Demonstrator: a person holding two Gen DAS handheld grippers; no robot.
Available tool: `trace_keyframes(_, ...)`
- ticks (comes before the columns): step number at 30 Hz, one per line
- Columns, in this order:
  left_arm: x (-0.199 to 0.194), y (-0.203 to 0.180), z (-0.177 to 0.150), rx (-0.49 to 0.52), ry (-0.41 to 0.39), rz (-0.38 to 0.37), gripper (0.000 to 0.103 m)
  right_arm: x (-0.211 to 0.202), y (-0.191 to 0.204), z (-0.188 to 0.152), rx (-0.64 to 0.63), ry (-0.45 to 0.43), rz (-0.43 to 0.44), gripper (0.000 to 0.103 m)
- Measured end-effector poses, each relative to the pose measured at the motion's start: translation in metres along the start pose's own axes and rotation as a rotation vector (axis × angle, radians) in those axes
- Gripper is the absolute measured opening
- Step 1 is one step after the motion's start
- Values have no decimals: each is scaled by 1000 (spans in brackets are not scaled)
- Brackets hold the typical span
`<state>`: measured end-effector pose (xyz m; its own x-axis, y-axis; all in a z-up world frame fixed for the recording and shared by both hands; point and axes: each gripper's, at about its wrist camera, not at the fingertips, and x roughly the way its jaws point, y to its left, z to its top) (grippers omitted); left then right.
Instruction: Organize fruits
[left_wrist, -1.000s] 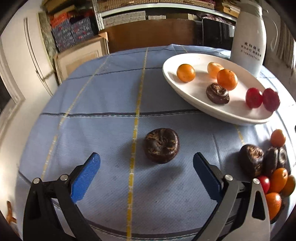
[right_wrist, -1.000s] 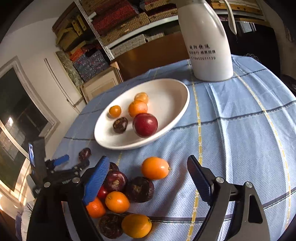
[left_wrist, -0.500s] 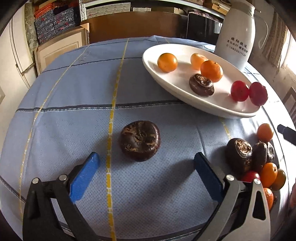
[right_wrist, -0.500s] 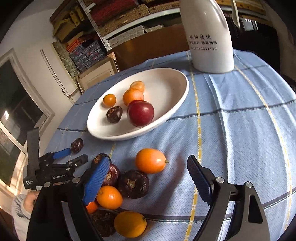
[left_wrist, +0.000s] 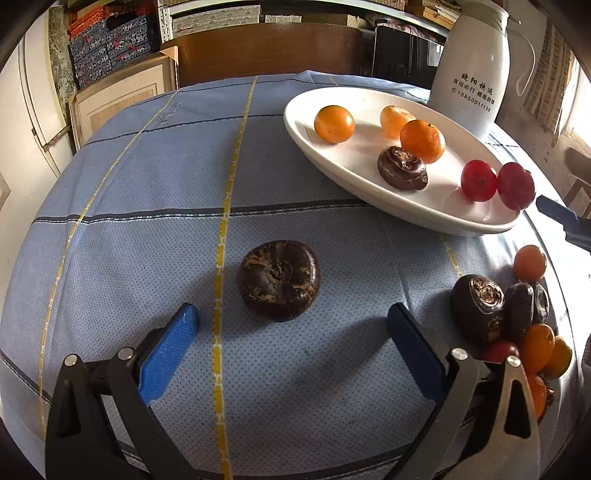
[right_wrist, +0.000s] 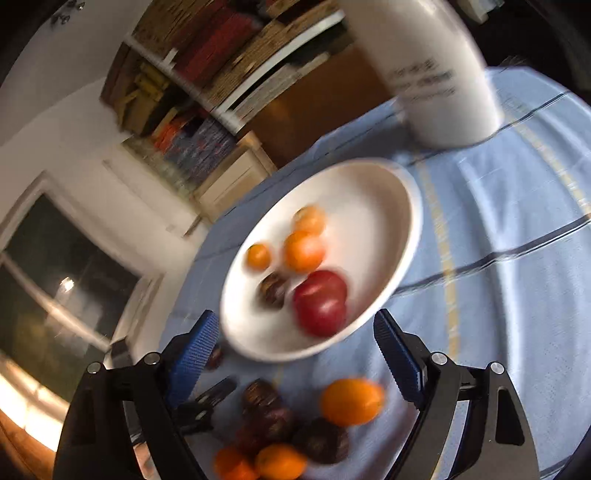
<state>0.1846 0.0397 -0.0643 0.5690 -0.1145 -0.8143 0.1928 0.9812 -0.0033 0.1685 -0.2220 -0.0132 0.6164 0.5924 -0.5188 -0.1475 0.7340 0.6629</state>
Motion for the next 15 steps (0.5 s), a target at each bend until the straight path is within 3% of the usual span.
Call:
trace_keyframes(4,0,0,0,0,0,1,99,13,33,-8,-126,43,36,86)
trace_keyframes(7,0,0,0,0,0,1,99,23,34,0,-125,58,17,86)
trace_keyframes(10,0,0,0,0,0,1,99,15,17,11,-43,-15,-21,86)
trace_keyframes(13,0,0,0,0,0,1,99,-3,18,12,-84,-59,-49,86)
trace_keyframes(15,0,0,0,0,0,2,99,-12,19,6,-109,-37,-72,87)
